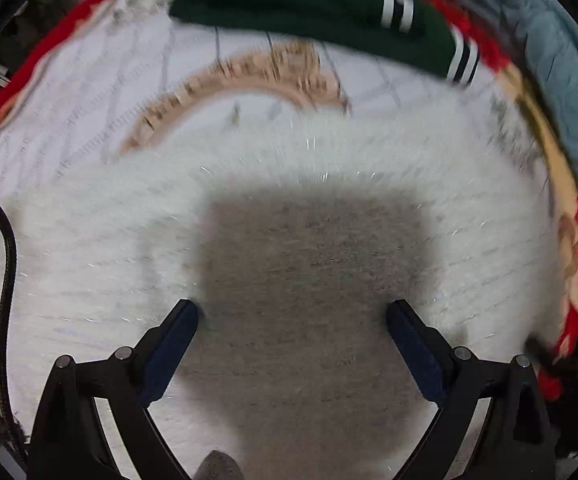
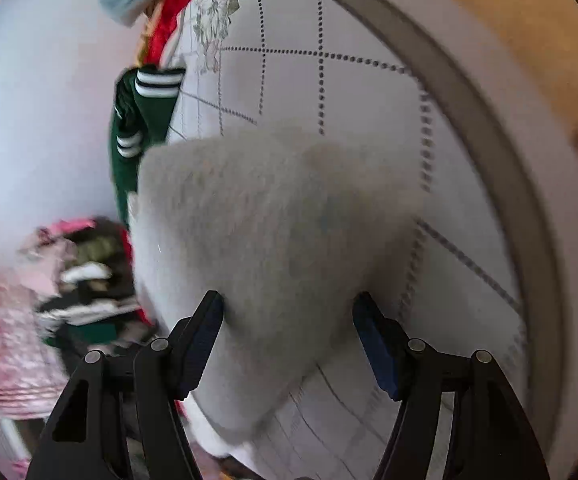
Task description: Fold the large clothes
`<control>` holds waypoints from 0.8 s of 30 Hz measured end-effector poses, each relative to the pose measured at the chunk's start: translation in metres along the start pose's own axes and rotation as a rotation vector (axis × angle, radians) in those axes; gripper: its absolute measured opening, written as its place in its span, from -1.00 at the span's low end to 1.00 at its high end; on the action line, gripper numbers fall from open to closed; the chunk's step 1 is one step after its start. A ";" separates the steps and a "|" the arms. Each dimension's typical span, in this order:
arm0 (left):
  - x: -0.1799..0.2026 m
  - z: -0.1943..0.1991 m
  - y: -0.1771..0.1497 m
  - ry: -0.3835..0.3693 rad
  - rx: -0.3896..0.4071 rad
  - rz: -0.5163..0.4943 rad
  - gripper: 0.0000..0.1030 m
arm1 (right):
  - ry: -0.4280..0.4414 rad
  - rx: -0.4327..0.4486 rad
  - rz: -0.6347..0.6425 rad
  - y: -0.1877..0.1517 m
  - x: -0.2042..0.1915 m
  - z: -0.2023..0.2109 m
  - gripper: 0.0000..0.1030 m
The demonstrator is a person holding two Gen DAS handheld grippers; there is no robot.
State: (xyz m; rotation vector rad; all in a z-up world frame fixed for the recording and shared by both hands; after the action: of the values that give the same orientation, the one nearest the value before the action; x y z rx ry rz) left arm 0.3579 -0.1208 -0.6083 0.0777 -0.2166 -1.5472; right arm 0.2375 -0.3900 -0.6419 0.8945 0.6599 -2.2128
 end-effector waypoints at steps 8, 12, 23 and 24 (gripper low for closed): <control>-0.001 -0.010 0.004 0.017 -0.012 -0.022 1.00 | 0.127 -0.028 0.025 0.030 -0.038 -0.054 0.34; 0.001 -0.014 0.009 0.028 -0.003 -0.015 1.00 | 0.115 -0.033 0.058 0.036 -0.058 -0.072 -0.08; 0.016 -0.020 0.034 0.000 0.046 -0.097 1.00 | 0.088 0.074 0.130 0.026 -0.106 -0.043 -0.46; 0.024 -0.022 0.039 -0.013 0.057 -0.122 1.00 | 0.073 0.092 0.156 0.024 -0.113 -0.037 -0.47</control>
State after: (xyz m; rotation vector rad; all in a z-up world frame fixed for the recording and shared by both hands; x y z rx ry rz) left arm 0.4005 -0.1460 -0.6205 0.1274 -0.2706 -1.6633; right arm 0.3329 -0.3393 -0.5865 1.0419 0.5066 -2.0928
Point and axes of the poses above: each gripper's, at about its wrist camera, not at the fingertips, and z roughly against the way its jaws point, x to its right, y to its top, the point moved 6 cm from there along -z, roughly the way its jaws point, and after that the axes turned 4 degrees about -z, right-handed, at the moved point
